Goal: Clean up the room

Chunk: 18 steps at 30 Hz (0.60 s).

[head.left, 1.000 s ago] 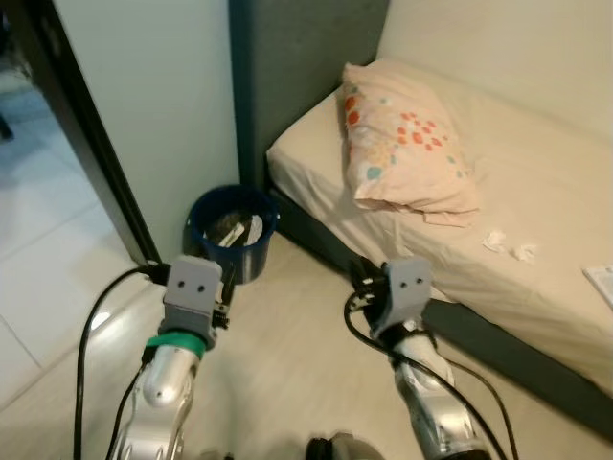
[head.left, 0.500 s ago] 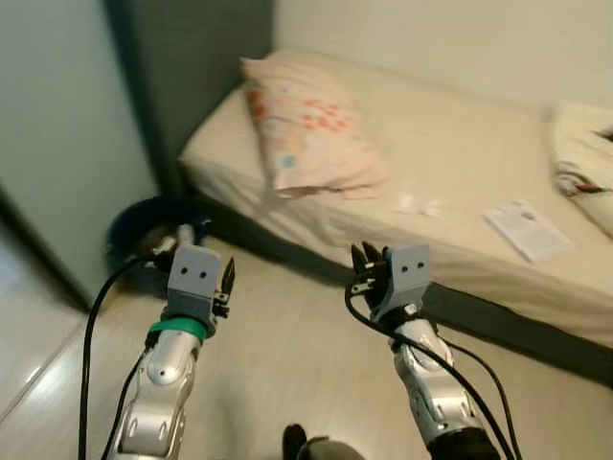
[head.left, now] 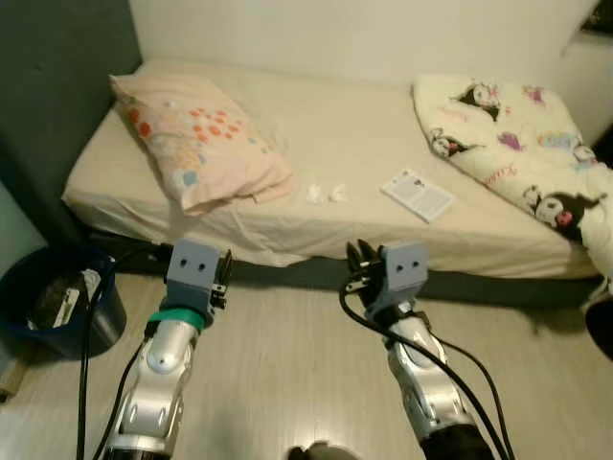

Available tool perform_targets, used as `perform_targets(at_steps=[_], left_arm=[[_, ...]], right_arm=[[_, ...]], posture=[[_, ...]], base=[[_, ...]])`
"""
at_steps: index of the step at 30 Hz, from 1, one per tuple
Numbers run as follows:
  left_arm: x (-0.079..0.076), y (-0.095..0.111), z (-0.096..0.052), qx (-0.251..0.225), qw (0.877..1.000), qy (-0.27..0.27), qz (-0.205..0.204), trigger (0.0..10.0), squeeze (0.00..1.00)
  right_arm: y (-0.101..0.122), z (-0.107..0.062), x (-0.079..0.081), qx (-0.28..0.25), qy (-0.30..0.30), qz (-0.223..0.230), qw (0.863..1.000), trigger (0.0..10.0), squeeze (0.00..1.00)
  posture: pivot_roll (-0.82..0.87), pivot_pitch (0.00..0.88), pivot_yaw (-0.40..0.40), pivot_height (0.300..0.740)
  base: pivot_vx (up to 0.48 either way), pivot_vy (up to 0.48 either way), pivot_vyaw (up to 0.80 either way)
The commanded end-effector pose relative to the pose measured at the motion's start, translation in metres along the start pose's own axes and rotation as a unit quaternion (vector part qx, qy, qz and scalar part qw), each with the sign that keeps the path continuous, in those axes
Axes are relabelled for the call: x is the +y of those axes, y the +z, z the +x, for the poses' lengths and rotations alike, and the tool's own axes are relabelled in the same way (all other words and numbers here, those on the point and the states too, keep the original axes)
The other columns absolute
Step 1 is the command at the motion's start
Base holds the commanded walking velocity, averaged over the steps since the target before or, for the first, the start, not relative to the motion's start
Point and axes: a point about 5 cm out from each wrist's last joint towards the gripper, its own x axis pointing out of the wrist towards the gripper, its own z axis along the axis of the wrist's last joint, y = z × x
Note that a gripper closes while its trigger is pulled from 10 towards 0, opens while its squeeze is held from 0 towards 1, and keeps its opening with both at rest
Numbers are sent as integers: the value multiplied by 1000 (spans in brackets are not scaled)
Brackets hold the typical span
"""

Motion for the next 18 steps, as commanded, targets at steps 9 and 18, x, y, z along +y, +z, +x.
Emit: perform_targets(at_steps=[9,18], left_arm=[[-7,1,4,-11,1000,-8,-7,10000,0],[-9,3,7,-16,1000,-10,-8,10000,0]], right_arm=[[0,0,-7,-2,-8,-5,1000,10000,0],[-1,-1,-7,-3,-10,-4,1000,10000,0]], posture=[[-16,0,-32,708],[-20,0,-27,708]], base=[[0,0,-800],[0,0,-800]])
